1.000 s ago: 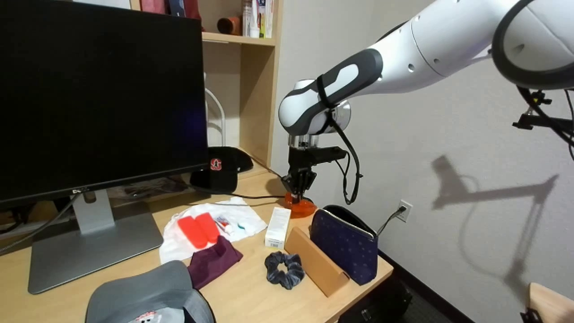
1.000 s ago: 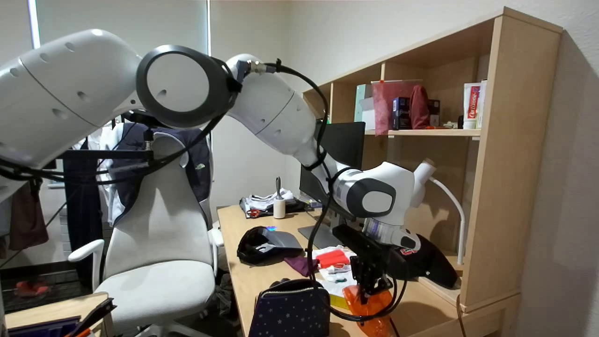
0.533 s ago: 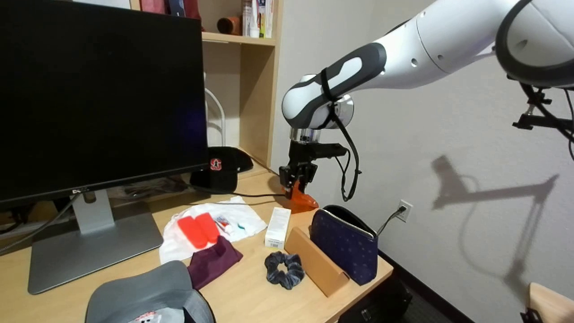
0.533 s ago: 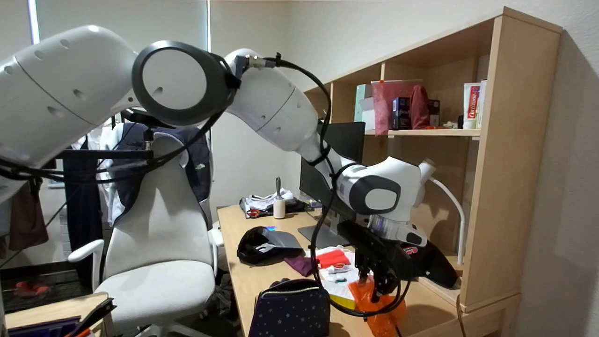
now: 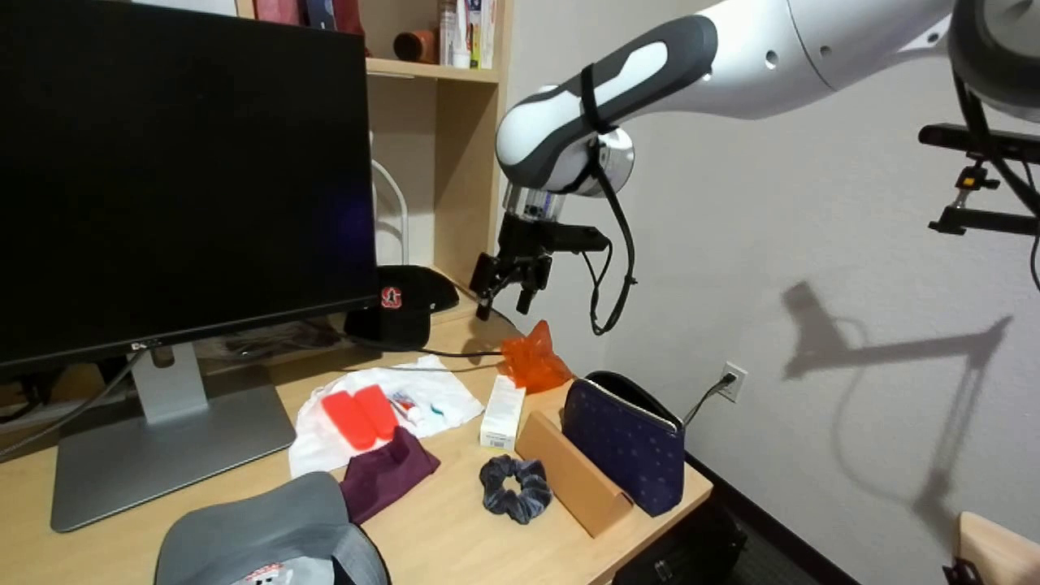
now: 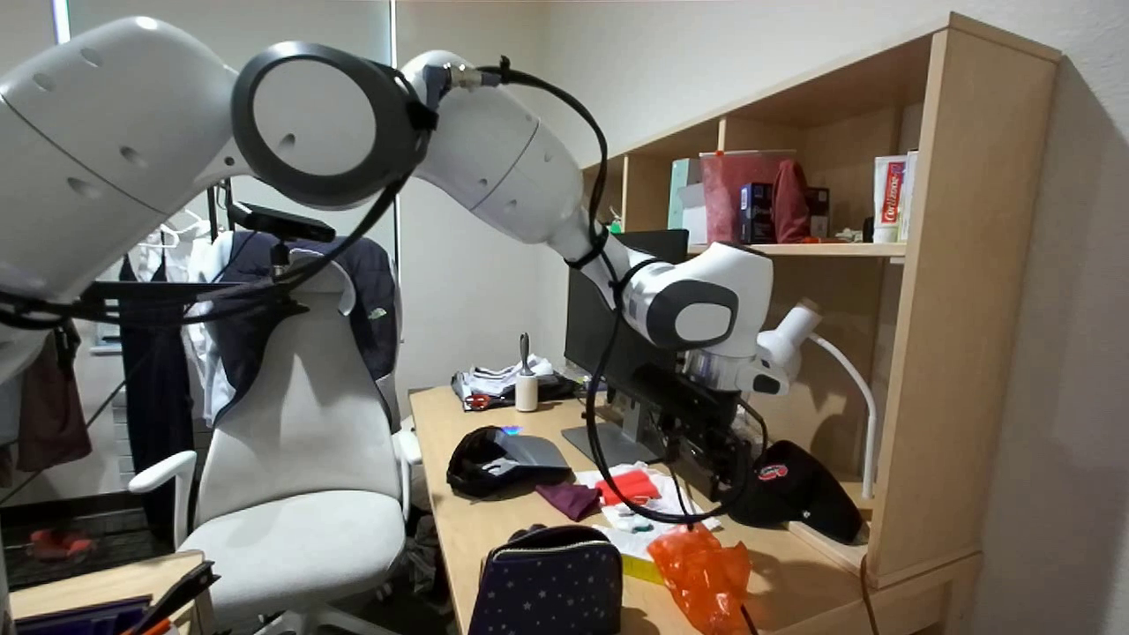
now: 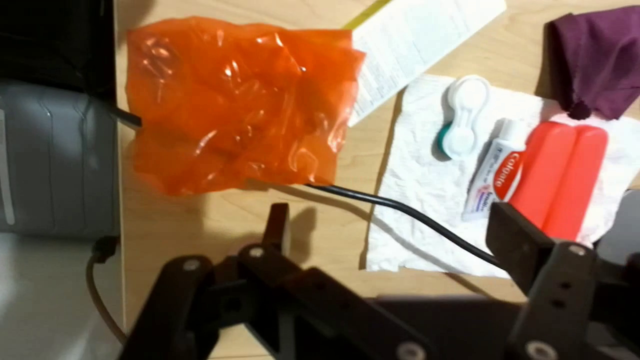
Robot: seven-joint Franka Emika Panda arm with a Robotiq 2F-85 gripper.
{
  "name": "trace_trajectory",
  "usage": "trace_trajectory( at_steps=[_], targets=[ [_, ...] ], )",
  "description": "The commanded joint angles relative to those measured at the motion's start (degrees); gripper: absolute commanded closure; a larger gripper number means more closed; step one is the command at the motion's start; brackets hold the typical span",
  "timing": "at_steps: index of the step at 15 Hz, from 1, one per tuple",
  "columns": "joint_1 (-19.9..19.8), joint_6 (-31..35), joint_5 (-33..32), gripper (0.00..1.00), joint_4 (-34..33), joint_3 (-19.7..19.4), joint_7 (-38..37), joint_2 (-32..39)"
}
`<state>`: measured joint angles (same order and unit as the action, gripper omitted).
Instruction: Move the orange plastic to the right then move the rod to the right
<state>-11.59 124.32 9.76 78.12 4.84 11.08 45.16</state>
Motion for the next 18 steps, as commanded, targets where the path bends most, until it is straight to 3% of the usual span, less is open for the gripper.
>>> trace_trajectory(
  at_steps=[1,7,11,12,18],
  targets=[
    [-0.6,2.1,3.2,0.0,4.7,2.0,4.1,-5.5],
    [0.0,-2.0,6.7,0.0,10.7,2.5,3.6,-16.9],
    [2.6,-11.8,5.3,0.0,13.1,1.6,2.9,-22.9],
    [2.8,-9.8,5.6,0.0,9.4,0.6,2.3,-19.1],
    [3.9,-11.7,5.5,0.0,11.7,0.3,2.3,-21.8]
  ],
)
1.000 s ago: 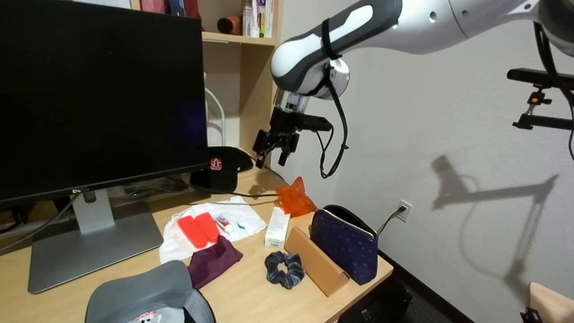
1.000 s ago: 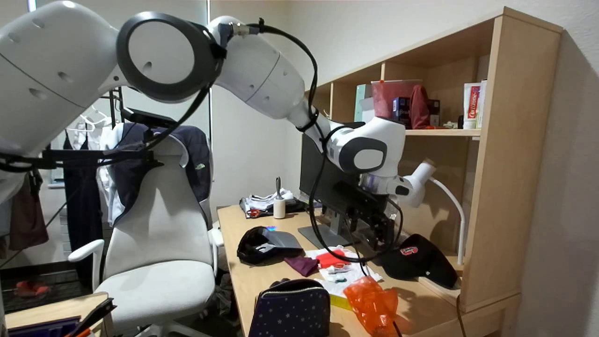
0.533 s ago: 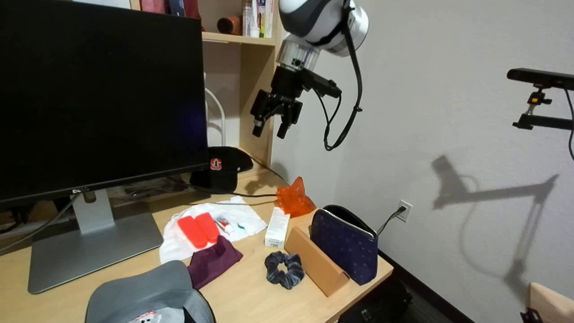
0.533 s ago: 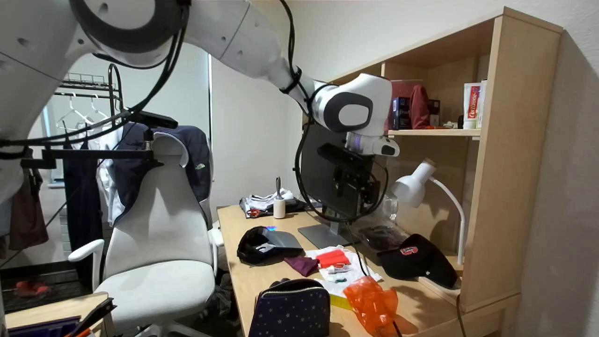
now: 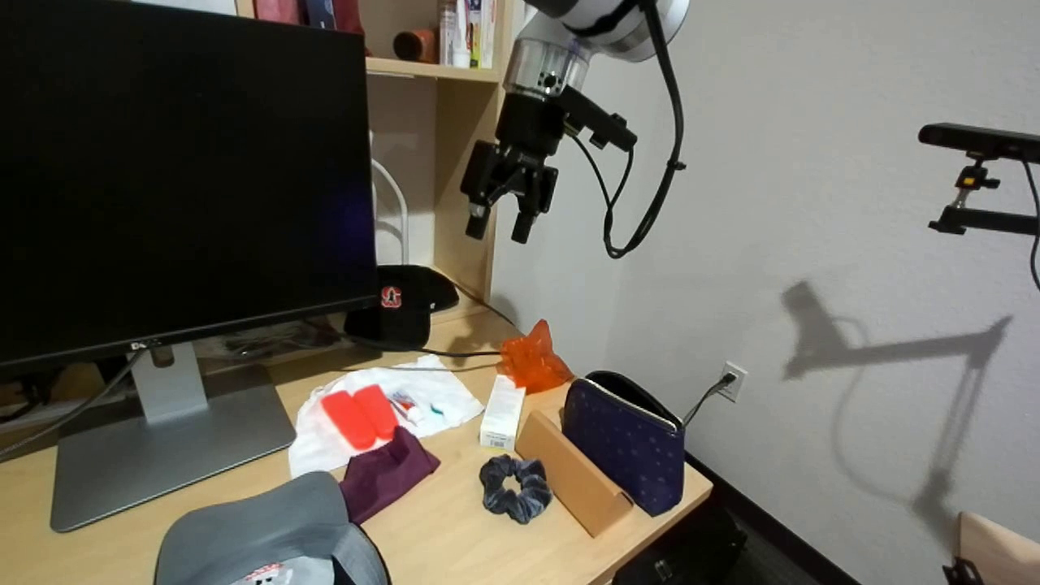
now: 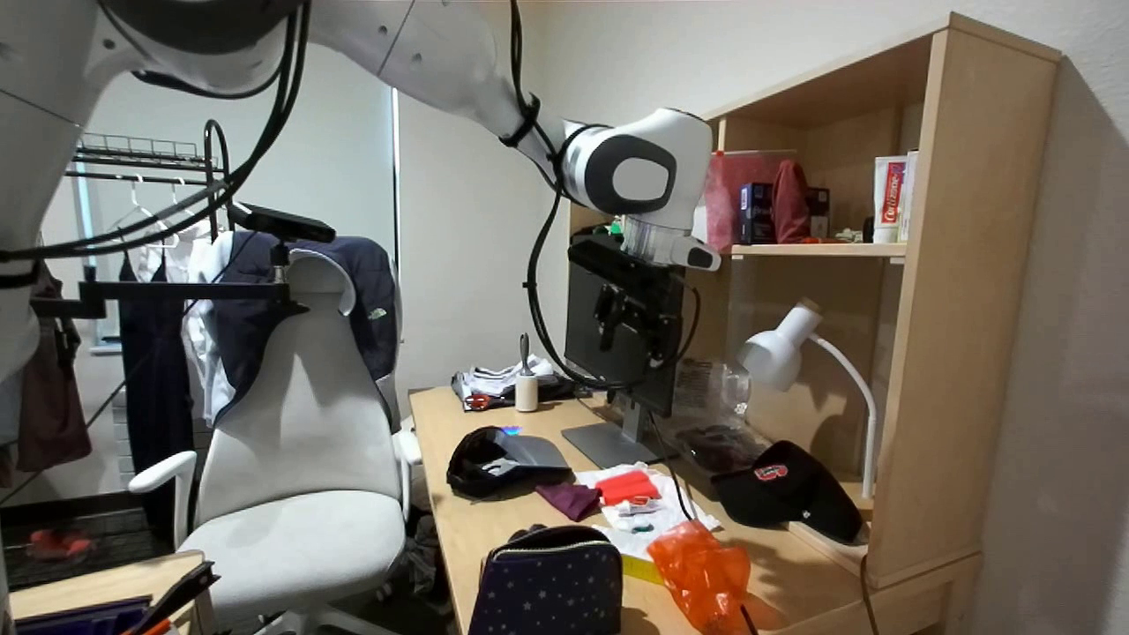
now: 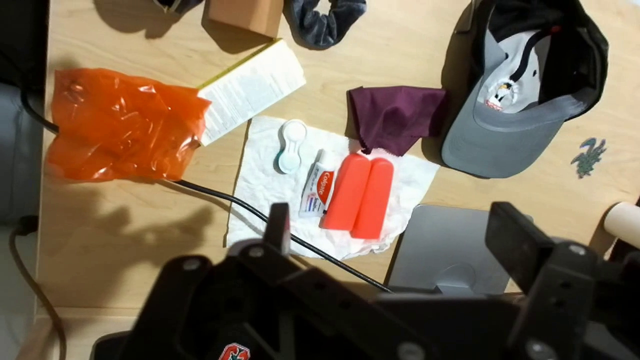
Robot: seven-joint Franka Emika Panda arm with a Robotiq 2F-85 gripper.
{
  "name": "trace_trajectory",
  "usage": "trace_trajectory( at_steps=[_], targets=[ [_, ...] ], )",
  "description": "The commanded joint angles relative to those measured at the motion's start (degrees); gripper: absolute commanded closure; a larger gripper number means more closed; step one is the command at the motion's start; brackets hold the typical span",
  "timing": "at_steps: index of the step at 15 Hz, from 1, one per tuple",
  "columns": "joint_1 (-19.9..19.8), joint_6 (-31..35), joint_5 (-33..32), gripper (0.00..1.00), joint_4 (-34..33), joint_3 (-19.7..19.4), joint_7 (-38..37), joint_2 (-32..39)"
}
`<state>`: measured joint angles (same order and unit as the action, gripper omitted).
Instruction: Move the orange plastic to the right then move the rod to the right
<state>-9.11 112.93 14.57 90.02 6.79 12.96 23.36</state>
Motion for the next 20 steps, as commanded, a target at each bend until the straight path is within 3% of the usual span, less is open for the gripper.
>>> trace_trajectory(
  at_steps=[1,6,10,18,19,20],
  targets=[
    [1.4,-0.3,0.7,0.0,-0.1,-1.7,0.4,0.0],
    [3.4,2.2,1.5,0.0,0.5,-2.0,-1.2,2.8],
    [4.1,9.3,5.2,0.0,6.6,-0.9,-0.2,2.8],
    [6.4,17.4,3.7,0.0,20.6,-0.9,0.1,-0.5],
    [6.3,14.6,3.5,0.0,15.9,-0.9,-0.7,2.8],
    [6.4,15.5,3.4,0.0,17.1,-0.9,-0.7,2.5]
  ],
)
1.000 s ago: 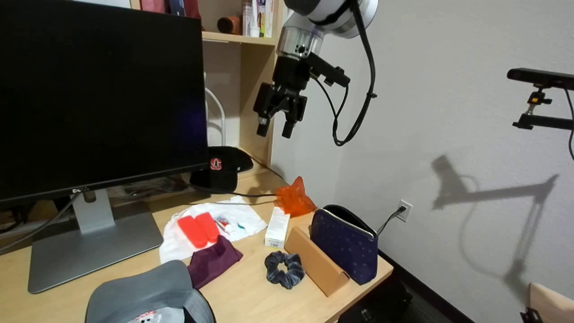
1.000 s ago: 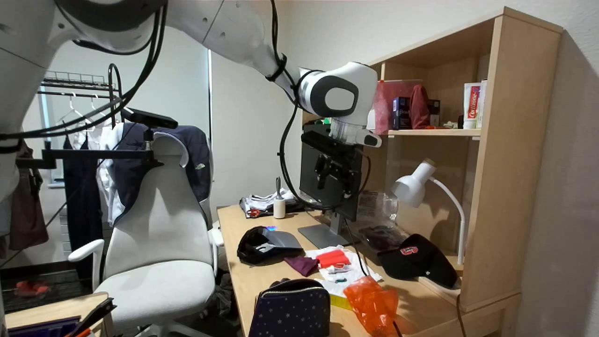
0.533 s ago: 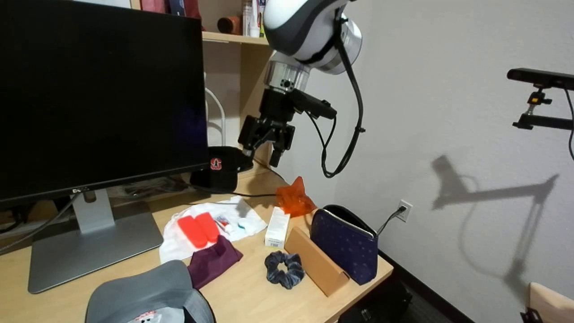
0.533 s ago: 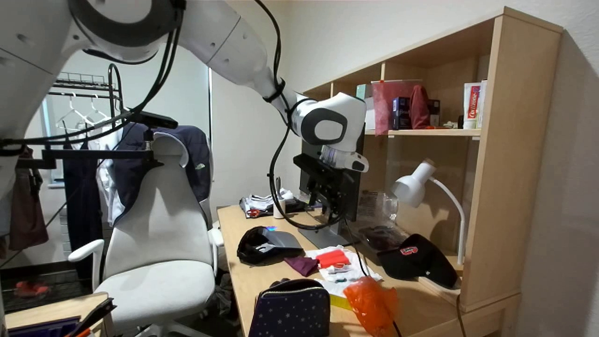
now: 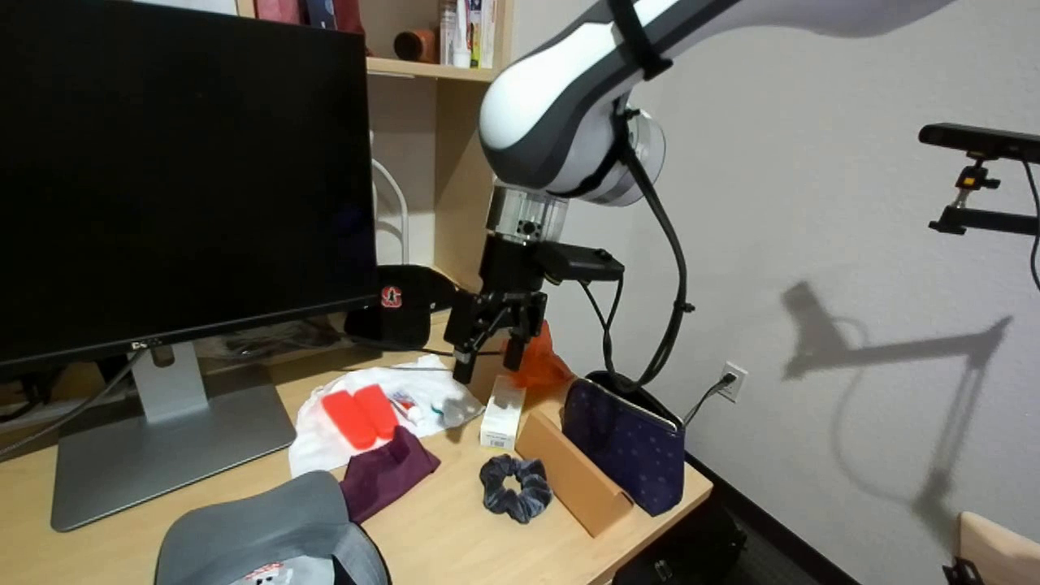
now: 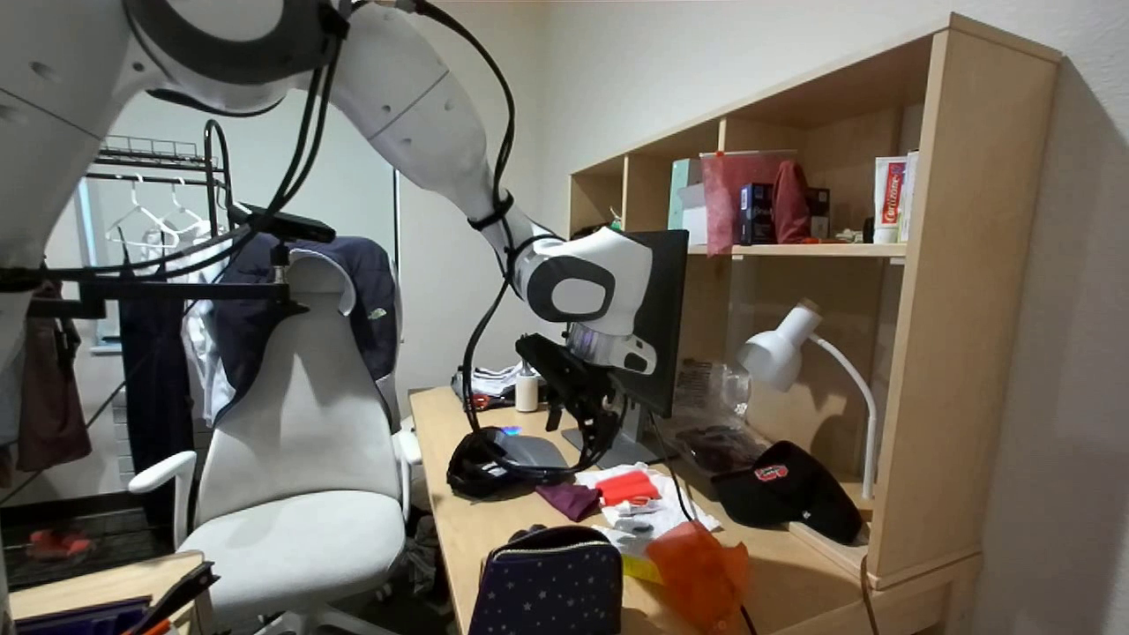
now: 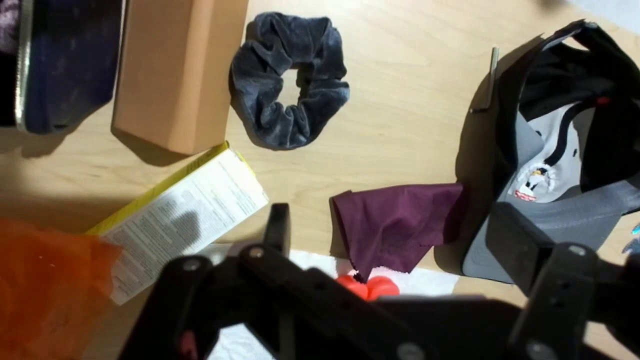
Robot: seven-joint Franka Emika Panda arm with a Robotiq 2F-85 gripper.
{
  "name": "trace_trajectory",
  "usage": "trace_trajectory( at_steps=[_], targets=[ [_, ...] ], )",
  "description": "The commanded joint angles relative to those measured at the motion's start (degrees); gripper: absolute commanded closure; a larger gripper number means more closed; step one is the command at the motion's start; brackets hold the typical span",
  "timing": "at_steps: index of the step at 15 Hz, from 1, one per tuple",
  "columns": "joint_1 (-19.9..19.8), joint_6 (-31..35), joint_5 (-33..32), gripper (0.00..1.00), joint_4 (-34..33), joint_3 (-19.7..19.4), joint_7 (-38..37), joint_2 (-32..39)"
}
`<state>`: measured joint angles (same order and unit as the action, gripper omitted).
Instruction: Move the orange plastic to the right then move the rod to the right
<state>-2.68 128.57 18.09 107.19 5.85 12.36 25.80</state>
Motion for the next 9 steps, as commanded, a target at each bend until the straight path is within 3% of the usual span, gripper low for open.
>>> trace_trajectory(
  at_steps=[1,3,9],
  targets=[
    [0.0,0.2,-0.1,0.0,0.6,0.1,-0.1,-0.4],
    [0.0,0.2,-0.1,0.0,1.1,0.0,-0.1,-0.9],
    [8.1,-0.2,-15.5,0.0,-2.4,-2.2,-8.9,4.1]
  ],
)
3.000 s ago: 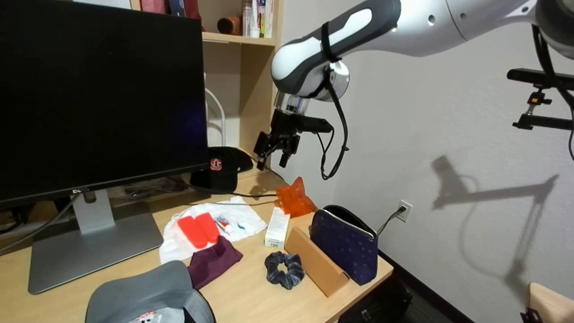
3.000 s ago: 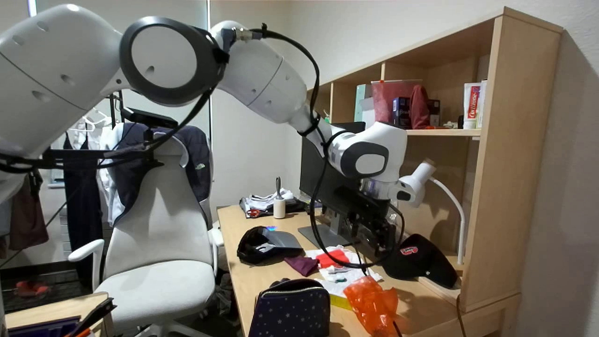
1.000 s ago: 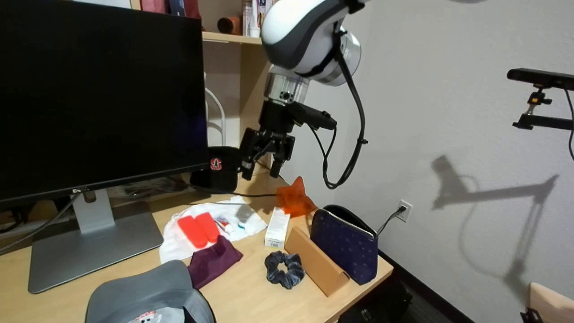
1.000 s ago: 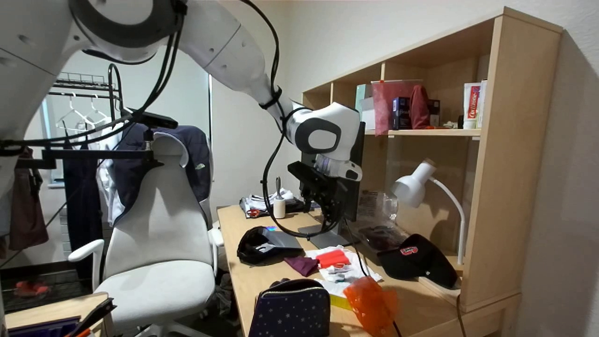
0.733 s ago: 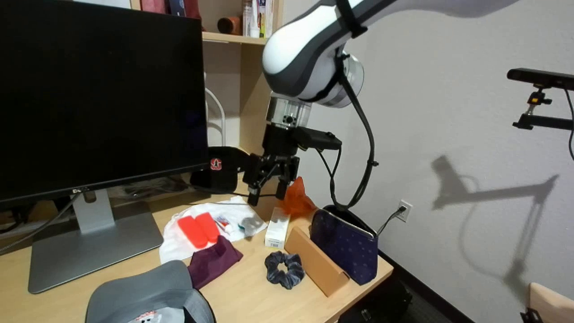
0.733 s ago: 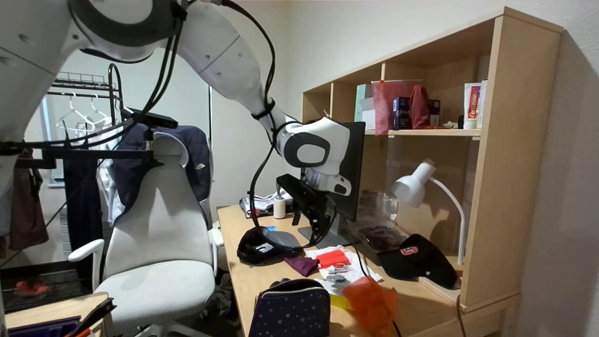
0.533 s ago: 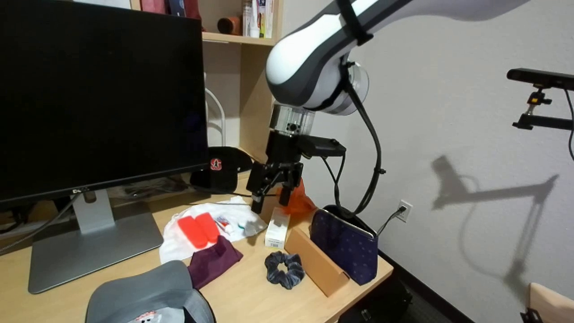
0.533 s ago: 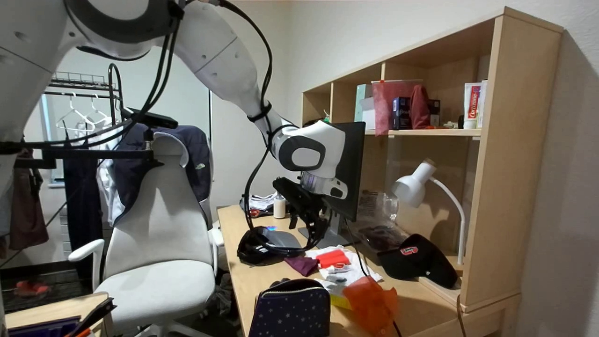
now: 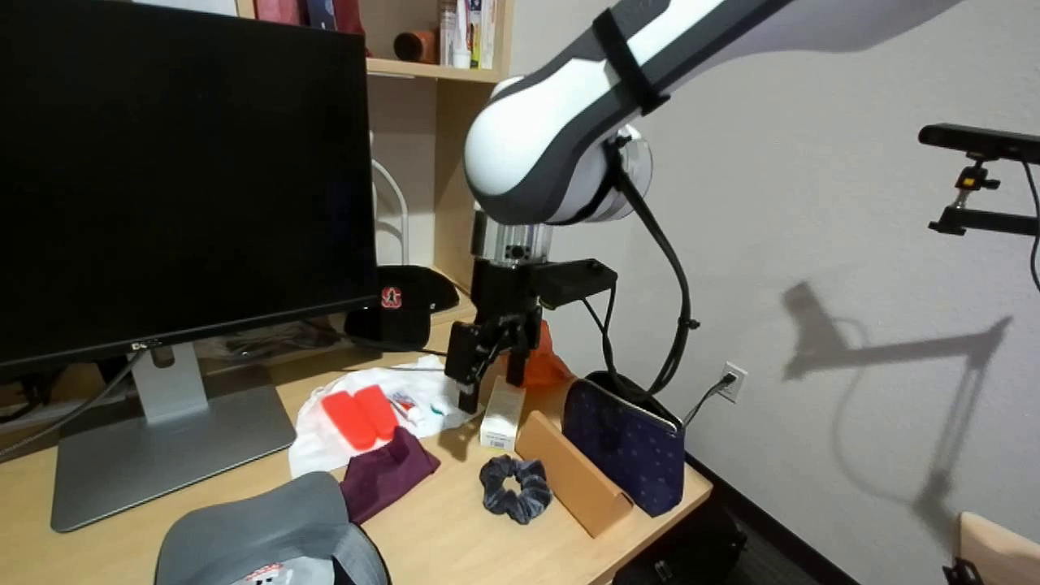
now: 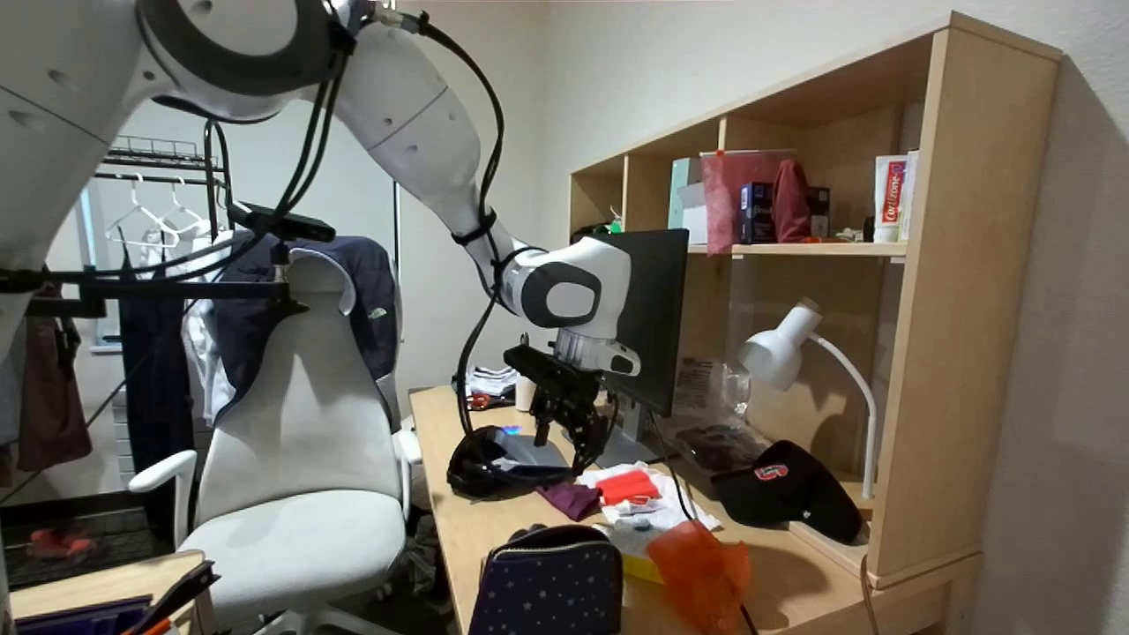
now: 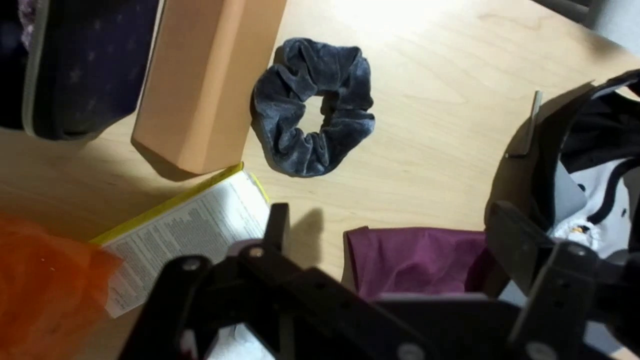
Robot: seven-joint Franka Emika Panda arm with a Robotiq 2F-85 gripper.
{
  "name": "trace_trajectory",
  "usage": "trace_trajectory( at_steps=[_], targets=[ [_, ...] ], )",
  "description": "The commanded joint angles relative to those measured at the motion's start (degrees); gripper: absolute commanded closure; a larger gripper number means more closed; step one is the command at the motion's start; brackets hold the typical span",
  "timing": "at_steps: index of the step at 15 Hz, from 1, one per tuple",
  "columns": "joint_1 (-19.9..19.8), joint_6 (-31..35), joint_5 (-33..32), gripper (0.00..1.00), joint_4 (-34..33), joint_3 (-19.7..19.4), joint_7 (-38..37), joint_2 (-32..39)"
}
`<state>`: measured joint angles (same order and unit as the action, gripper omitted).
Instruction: Move the orange plastic to the right then move the rod to the right
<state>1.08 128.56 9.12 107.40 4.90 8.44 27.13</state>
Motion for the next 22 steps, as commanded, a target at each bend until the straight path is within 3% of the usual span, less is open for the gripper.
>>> trace_trajectory(
  at_steps=[1,5,13,19,22],
  targets=[
    [5.9,-0.7,-9.3,0.0,-3.2,-1.5,-6.5,3.4],
    [10.0,-1.1,-14.3,0.0,-6.5,-0.9,-8.9,6.9],
    [13.8,-0.1,-17.8,0.0,-12.0,-0.8,-8.1,14.2],
    [14.7,0.2,-20.3,0.0,-17.2,-0.5,-7.1,20.0],
    [13.3,0.6,-18.3,0.0,-18.7,1.9,-3.6,21.5]
  ],
)
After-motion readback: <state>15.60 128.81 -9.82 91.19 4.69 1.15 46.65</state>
